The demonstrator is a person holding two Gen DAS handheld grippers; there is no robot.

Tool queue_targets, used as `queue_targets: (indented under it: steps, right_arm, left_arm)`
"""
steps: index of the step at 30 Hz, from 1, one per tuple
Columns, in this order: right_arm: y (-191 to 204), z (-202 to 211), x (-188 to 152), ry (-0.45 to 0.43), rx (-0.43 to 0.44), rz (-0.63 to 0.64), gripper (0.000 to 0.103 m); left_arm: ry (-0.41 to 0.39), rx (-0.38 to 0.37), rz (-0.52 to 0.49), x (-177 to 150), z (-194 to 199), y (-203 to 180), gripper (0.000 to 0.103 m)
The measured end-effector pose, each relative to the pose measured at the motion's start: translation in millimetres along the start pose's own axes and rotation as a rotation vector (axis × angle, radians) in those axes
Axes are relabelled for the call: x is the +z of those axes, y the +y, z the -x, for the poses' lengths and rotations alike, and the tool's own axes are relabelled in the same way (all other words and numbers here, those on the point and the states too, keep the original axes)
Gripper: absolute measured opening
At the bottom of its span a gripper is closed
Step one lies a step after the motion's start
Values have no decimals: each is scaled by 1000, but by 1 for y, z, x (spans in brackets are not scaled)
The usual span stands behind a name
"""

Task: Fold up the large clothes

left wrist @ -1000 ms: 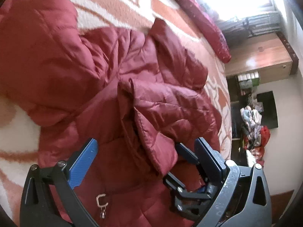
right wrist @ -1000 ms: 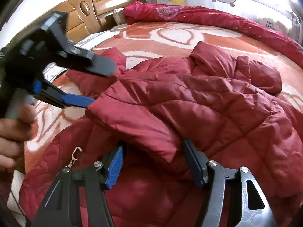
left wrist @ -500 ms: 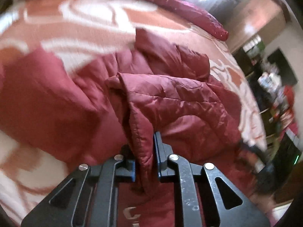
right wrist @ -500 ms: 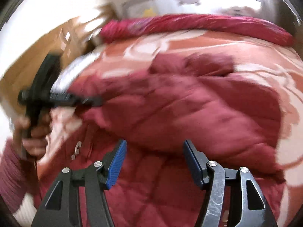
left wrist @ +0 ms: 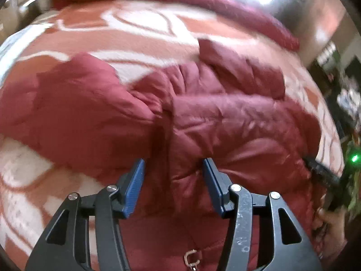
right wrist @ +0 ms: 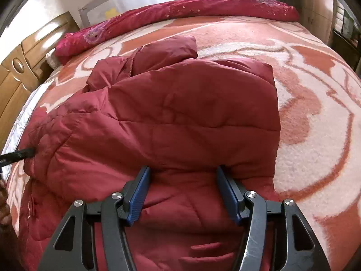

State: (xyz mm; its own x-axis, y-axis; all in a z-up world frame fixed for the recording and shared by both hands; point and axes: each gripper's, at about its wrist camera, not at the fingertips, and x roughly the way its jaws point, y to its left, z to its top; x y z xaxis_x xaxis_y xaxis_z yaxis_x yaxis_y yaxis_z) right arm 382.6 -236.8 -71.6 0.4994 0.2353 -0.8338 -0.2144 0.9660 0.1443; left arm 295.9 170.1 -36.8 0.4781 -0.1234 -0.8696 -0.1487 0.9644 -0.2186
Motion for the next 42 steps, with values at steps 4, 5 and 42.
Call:
queue_targets:
  steps: [4, 5, 42]
  right_arm:
    - [3, 1, -5, -5, -10, 2, 61]
    - [5, -1, -7, -7, -15, 4, 61]
    - [45, -34, 4, 31, -14, 103, 64]
  left_arm:
    - [-85, -76, -5, 0, 27, -15, 52]
    - [-80, -105, -29, 2, 28, -25, 52]
    - [12, -31, -168, -24, -40, -61, 53]
